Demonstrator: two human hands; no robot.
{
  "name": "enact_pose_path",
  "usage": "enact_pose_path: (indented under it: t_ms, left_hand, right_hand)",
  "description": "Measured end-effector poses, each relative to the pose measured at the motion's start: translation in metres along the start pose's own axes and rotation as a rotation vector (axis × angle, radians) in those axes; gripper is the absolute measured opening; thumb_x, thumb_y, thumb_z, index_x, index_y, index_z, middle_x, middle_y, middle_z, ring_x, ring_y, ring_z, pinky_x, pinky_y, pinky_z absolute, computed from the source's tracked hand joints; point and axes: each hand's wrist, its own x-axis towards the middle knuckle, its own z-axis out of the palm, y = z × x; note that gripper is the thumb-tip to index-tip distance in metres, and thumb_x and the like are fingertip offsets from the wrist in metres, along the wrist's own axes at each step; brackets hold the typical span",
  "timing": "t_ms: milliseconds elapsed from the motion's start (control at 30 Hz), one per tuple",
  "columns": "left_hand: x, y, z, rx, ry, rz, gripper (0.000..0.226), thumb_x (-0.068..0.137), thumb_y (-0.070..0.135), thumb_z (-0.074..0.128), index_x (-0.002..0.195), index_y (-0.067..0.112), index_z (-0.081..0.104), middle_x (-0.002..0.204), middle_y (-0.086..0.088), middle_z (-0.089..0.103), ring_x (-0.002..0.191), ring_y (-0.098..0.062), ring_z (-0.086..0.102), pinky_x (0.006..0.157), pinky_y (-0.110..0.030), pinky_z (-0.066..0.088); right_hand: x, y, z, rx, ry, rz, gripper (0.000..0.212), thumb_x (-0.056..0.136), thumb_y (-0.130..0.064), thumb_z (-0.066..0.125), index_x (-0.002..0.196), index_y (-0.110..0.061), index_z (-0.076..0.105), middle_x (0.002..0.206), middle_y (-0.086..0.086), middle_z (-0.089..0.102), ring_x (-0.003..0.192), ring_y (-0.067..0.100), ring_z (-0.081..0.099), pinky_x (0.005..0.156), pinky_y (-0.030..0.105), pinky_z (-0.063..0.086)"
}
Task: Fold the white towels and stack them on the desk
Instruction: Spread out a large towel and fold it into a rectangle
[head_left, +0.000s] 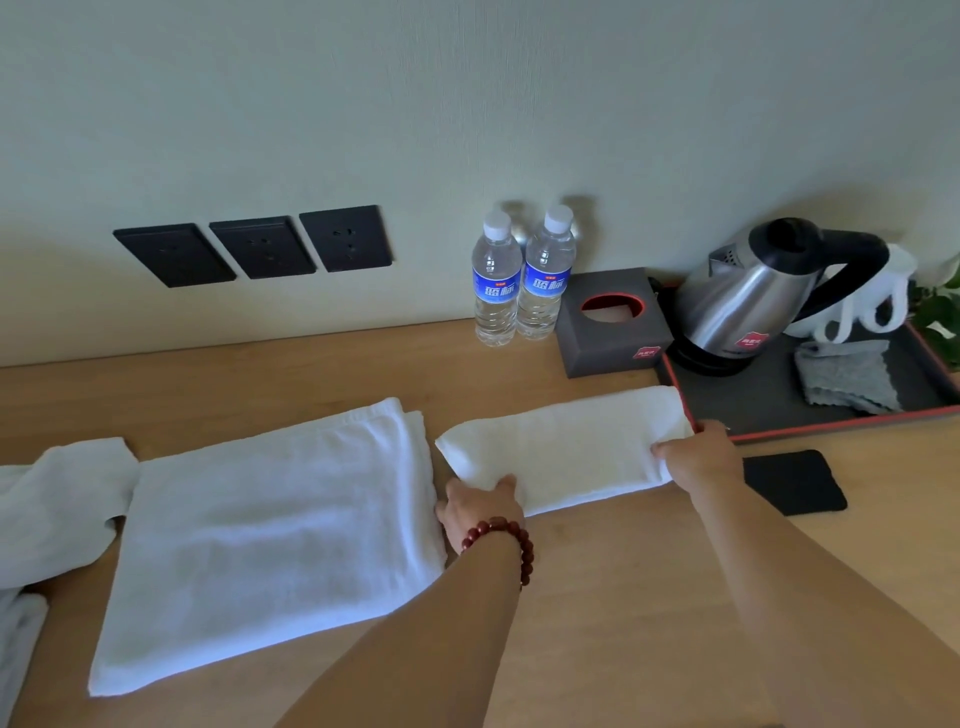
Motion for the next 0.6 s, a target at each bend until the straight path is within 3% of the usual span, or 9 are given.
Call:
enact_pose_path:
  t_ms: [67, 133, 233, 300, 433, 500, 600]
  left_hand:
    - [-0.001, -0.002, -0.003, 0.021, 0.002, 0.027, 0.068, 0.083, 0.046, 0.074, 0.136, 0.016, 0.046, 0.136, -0.005, 0.047, 0.114, -0.026, 0.056, 0.094, -0.039, 0.046]
    - [-0.002, -0.001, -0.005, 0.011, -0.025, 0.05, 0.057, 0.083, 0.048, 0.074, 0.126, 0.018, 0.049, 0.12, -0.002, 0.055, 0.107, -0.026, 0.059, 0.09, -0.037, 0.05]
    - [-0.008, 0.011, -0.012, -0.051, -0.056, 0.068, 0.048, 0.085, 0.05, 0.072, 0.111, 0.021, 0.044, 0.084, 0.007, 0.052, 0.087, -0.021, 0.057, 0.077, -0.033, 0.048]
    - [-0.012, 0.017, -0.017, -0.062, -0.052, 0.092, 0.051, 0.085, 0.052, 0.071, 0.115, 0.02, 0.046, 0.085, 0.008, 0.052, 0.085, -0.022, 0.056, 0.079, -0.034, 0.05]
    - [-0.016, 0.016, -0.029, -0.081, -0.034, 0.12, 0.062, 0.087, 0.046, 0.071, 0.137, 0.023, 0.042, 0.114, 0.002, 0.061, 0.105, -0.026, 0.062, 0.089, -0.037, 0.05]
    - [-0.017, 0.013, -0.034, -0.071, -0.039, 0.151, 0.06, 0.088, 0.043, 0.071, 0.137, 0.023, 0.042, 0.1, 0.008, 0.056, 0.099, -0.024, 0.06, 0.087, -0.035, 0.049]
    - [-0.019, 0.01, -0.041, -0.024, -0.058, 0.232, 0.051, 0.089, 0.042, 0.07, 0.128, 0.023, 0.044, 0.082, 0.018, 0.042, 0.085, -0.017, 0.052, 0.079, -0.03, 0.048]
  right_hand:
    - [-0.004, -0.003, -0.001, 0.0, 0.009, 0.0, 0.06, 0.088, -0.012, 0.067, 0.142, -0.011, 0.04, 0.11, 0.011, 0.056, 0.096, 0.033, 0.055, 0.076, 0.04, 0.045]
    - [-0.008, -0.002, 0.0, -0.008, 0.021, 0.014, 0.06, 0.087, -0.012, 0.065, 0.141, -0.011, 0.039, 0.106, 0.011, 0.054, 0.09, 0.03, 0.051, 0.073, 0.04, 0.045]
    - [-0.016, 0.0, 0.005, 0.004, 0.067, 0.036, 0.066, 0.082, -0.019, 0.069, 0.14, -0.013, 0.038, 0.124, 0.017, 0.053, 0.092, 0.031, 0.051, 0.074, 0.04, 0.047]
    - [-0.021, 0.001, 0.01, 0.029, 0.093, 0.034, 0.072, 0.08, -0.024, 0.073, 0.141, -0.013, 0.037, 0.13, 0.018, 0.051, 0.094, 0.032, 0.052, 0.074, 0.04, 0.048]
    - [-0.027, -0.001, 0.021, 0.099, 0.069, 0.022, 0.092, 0.08, -0.033, 0.078, 0.152, -0.016, 0.023, 0.141, 0.019, 0.048, 0.119, 0.041, 0.054, 0.086, 0.046, 0.049]
    - [-0.031, -0.007, 0.026, 0.144, 0.058, 0.038, 0.098, 0.082, -0.03, 0.08, 0.156, -0.021, 0.017, 0.148, 0.018, 0.044, 0.128, 0.043, 0.05, 0.095, 0.051, 0.047]
    - [-0.038, -0.014, 0.033, 0.215, 0.065, 0.069, 0.097, 0.084, -0.018, 0.078, 0.157, -0.022, 0.015, 0.146, 0.02, 0.046, 0.124, 0.044, 0.051, 0.095, 0.05, 0.048]
